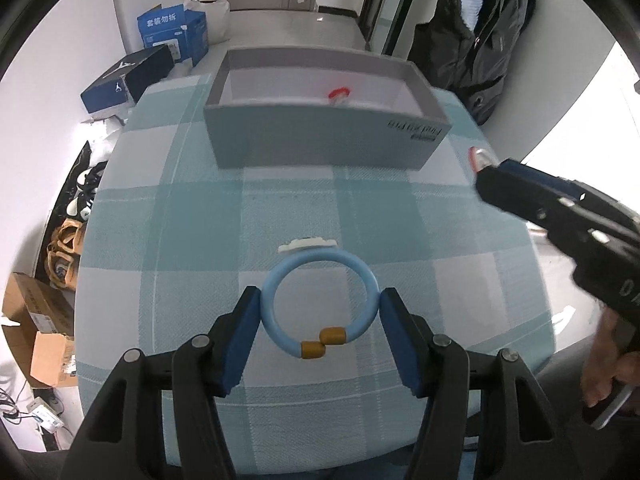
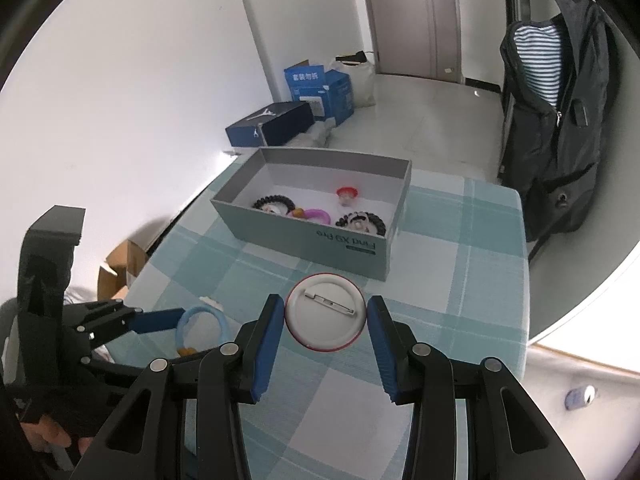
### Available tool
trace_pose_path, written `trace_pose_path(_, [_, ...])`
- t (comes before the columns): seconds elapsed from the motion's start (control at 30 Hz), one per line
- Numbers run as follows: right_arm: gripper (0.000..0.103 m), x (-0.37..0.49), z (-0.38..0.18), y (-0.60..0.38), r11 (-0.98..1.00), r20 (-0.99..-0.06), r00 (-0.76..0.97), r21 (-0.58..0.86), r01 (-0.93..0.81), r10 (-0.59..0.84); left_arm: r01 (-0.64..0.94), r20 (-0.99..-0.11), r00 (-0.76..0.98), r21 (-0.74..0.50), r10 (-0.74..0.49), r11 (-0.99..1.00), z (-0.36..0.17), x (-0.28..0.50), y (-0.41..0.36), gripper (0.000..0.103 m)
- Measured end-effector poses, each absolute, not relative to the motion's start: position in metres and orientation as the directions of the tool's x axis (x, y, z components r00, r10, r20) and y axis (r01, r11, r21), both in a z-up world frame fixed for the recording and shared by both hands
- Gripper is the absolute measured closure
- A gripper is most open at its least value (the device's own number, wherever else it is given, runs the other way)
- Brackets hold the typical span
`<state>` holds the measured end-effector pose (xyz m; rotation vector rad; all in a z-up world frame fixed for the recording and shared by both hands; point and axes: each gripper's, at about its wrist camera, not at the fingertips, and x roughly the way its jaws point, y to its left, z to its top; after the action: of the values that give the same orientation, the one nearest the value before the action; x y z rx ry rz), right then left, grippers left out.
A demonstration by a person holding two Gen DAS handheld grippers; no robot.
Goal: Organize jewelry
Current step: 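Carry the bangle and badge into the grey box and open both grippers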
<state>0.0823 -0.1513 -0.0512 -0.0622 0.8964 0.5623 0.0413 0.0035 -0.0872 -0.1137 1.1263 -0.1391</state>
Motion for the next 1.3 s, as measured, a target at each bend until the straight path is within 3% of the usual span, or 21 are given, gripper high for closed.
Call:
trace_pose_path(0.33, [0.061, 0.106, -0.009, -0.159, 0.877, -0.691, 0.591, 0.135, -0.461, 0.417, 0.068, -0.864, 0.460, -0.195, -0.205, 0.978, -0.065, 0.067, 0.015, 0.048])
trace_pose_path(0.83, [0.061, 0.161, 0.023, -0.118, 0.813, -0.669, 0.528, 0.204, -0.546, 0.523, 0.049, -0.810, 0.503, -0.323, -0.303, 0.945, -0.032, 0.132, 0.043, 0.048])
trace_pose_path(1.3, [0.061, 0.201, -0.014, -0.115, 0.812, -0.725, 0.456, 0.248, -0.528, 0.517, 0.064, -0.792, 0.393, -0.482, -0.466, 0.874, -0.059, 0.180, 0.048, 0.048])
